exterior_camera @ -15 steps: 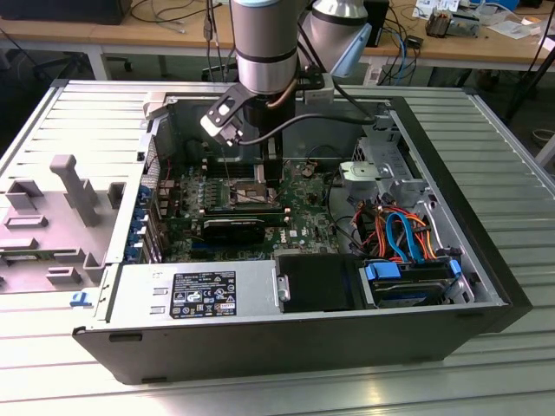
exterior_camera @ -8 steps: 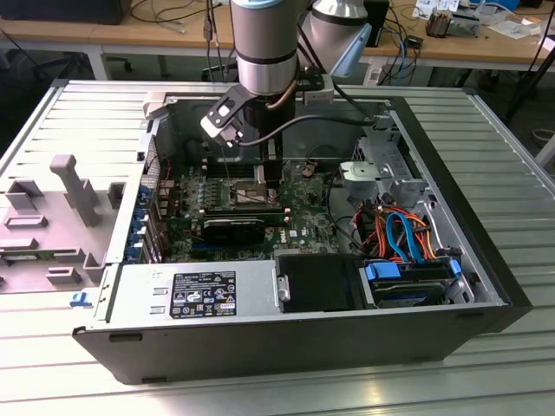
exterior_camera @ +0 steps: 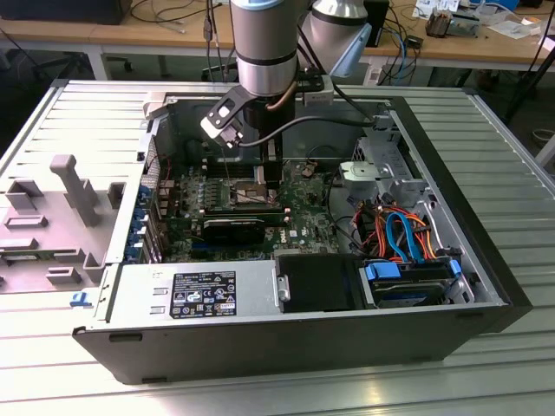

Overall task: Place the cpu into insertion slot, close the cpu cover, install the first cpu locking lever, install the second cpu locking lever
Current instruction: 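Place the cpu into insertion slot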

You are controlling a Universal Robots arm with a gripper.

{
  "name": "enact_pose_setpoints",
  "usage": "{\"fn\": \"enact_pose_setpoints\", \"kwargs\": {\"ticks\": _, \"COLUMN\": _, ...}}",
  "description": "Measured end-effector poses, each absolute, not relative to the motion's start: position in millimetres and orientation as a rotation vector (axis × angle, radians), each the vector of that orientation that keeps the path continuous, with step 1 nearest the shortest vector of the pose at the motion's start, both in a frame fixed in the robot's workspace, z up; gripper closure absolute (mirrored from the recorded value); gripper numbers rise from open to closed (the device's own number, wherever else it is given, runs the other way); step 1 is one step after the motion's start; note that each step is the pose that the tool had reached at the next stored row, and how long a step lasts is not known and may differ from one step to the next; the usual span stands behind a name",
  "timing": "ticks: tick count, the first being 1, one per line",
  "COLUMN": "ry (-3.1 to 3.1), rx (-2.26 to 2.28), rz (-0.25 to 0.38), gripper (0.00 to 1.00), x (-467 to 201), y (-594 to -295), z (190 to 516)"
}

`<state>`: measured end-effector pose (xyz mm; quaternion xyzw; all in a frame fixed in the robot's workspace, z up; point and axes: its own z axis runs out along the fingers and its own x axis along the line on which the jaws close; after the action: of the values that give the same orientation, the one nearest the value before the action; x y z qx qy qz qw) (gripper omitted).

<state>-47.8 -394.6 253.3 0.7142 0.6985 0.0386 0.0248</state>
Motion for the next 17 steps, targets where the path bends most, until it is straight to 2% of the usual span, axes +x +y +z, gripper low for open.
{"fn": "enact_pose_setpoints", "kwargs": {"ticks": 17, "ry": 2.161, "rx": 2.209, "rz": 0.119, "gripper": 0.46, "x": -59, "y": -395, "z": 252}}
